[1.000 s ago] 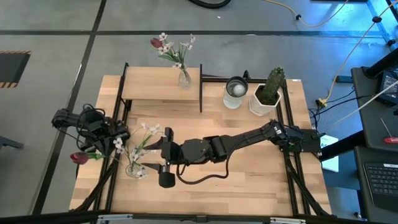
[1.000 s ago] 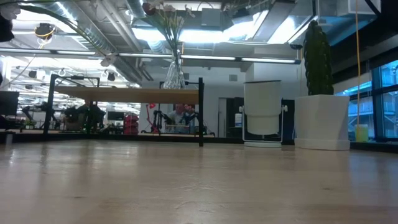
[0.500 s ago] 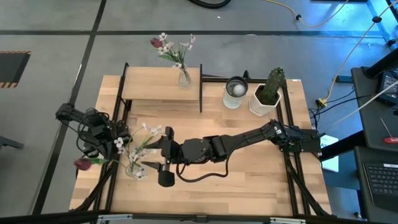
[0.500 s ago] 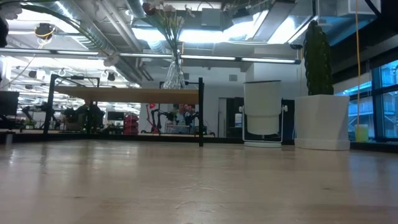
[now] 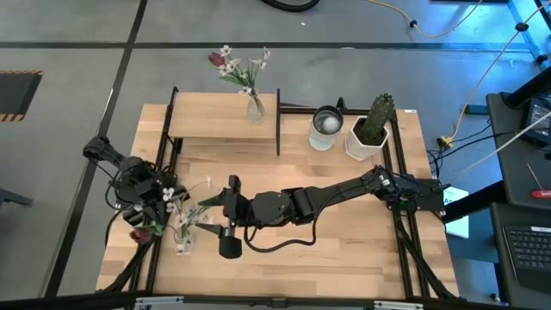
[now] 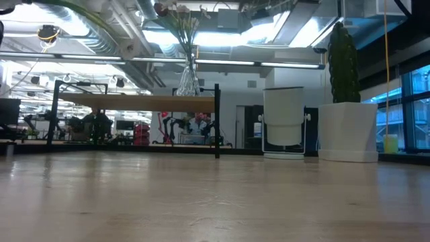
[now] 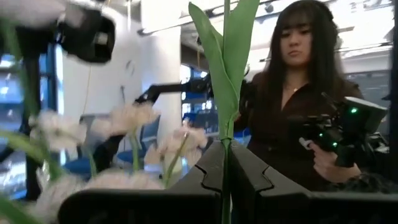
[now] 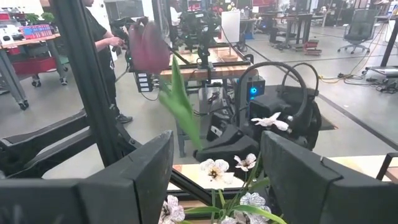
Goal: Pick and place flowers into a vace then onto a shelf
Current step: Put the red flower into the transparent vase
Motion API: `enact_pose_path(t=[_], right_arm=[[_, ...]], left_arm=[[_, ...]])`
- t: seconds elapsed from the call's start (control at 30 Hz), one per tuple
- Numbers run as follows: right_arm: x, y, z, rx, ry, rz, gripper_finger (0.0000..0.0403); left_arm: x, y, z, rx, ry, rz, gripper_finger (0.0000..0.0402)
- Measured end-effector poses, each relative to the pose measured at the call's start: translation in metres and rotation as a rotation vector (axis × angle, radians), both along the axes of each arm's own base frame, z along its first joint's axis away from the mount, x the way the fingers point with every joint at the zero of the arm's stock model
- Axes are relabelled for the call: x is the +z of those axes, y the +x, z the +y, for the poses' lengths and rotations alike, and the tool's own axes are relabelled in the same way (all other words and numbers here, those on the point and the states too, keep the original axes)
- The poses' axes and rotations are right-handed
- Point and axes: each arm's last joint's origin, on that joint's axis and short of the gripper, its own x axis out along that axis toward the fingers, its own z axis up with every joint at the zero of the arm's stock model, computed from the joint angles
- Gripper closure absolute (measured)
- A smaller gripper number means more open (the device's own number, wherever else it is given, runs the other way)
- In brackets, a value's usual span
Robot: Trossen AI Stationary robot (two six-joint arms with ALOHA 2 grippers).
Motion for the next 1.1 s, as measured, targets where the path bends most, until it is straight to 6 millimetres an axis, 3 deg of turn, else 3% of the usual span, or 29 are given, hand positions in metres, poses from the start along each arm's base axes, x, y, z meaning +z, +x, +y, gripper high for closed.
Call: enact_pose_path(t=[1.1], right_arm=[[0.000, 0.001, -0.003, -0.007, 0.050, 0.000, 0.0160]], left_arm=[[-0.032, 0.000, -0.015, 0.056, 0.211, 0.244, 0.0394]])
